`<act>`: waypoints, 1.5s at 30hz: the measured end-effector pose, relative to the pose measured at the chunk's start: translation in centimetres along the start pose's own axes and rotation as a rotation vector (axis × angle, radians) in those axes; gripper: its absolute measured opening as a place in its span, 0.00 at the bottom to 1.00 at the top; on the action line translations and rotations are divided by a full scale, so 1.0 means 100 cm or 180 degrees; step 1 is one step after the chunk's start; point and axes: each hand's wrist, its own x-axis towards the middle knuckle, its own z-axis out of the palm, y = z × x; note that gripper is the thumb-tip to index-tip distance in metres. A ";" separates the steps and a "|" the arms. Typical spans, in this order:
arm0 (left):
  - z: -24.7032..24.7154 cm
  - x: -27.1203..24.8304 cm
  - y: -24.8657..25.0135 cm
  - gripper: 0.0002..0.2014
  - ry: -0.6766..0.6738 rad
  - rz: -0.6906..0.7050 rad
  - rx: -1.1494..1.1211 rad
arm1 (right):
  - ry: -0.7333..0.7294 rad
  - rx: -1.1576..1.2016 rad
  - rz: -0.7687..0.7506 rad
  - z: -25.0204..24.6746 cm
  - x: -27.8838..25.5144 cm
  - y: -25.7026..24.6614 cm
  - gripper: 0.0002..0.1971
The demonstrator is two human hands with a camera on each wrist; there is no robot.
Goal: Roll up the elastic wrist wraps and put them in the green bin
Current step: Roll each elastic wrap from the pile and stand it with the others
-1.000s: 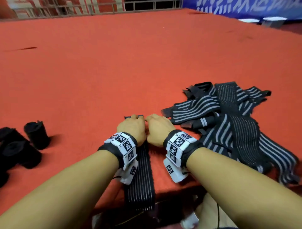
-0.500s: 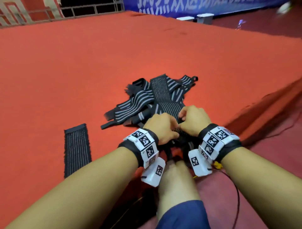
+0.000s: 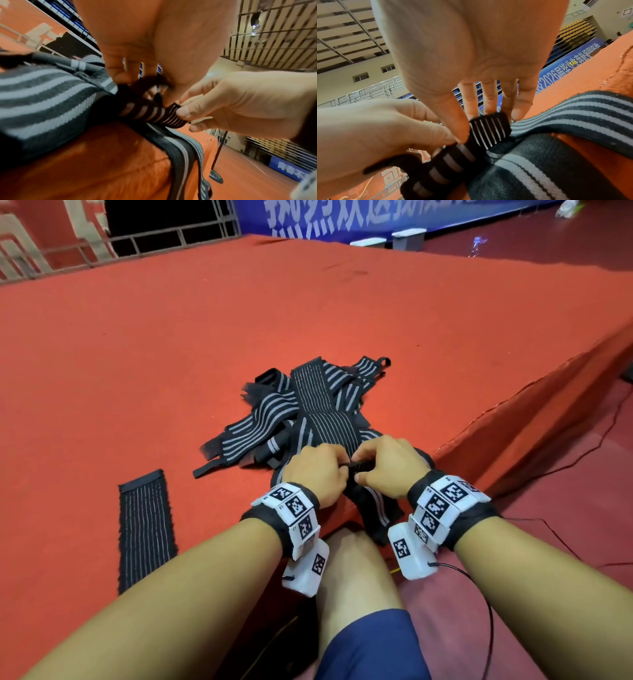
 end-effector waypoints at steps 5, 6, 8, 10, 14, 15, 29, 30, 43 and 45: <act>-0.014 0.001 -0.001 0.06 0.0374 -0.0185 -0.0722 | 0.0470 0.0218 -0.0141 -0.006 0.002 -0.004 0.04; -0.018 0.000 0.000 0.05 0.0450 -0.0202 -0.0821 | 0.0564 0.0299 -0.0176 -0.008 0.002 -0.005 0.04; -0.025 -0.004 0.001 0.02 0.0646 -0.0115 -0.1038 | 0.0801 0.0473 -0.0292 -0.011 0.003 -0.011 0.05; -0.033 -0.010 0.001 0.06 0.0772 0.0007 -0.1231 | 0.1078 0.0716 -0.0504 -0.016 0.003 -0.020 0.06; -0.044 -0.017 -0.008 0.23 0.0981 0.0036 -0.1321 | 0.1526 0.1147 -0.1082 -0.030 -0.001 -0.048 0.07; -0.047 -0.017 -0.011 0.22 0.1042 -0.0029 -0.1352 | 0.1594 0.1251 -0.1201 -0.034 -0.003 -0.056 0.06; -0.149 -0.069 -0.046 0.10 0.2383 0.0218 -0.3586 | 0.0444 0.1358 -0.1093 -0.012 -0.015 -0.121 0.17; -0.155 -0.076 -0.047 0.10 0.2336 0.0253 -0.3730 | 0.0354 0.1168 -0.1059 -0.008 -0.017 -0.124 0.10; -0.180 -0.169 -0.118 0.35 0.0672 0.0182 -0.1733 | 0.1072 0.1526 -0.1093 -0.007 -0.007 -0.204 0.20; -0.182 -0.177 -0.130 0.32 0.0807 -0.0142 -0.1373 | 0.1015 0.1473 -0.1333 -0.006 -0.015 -0.223 0.21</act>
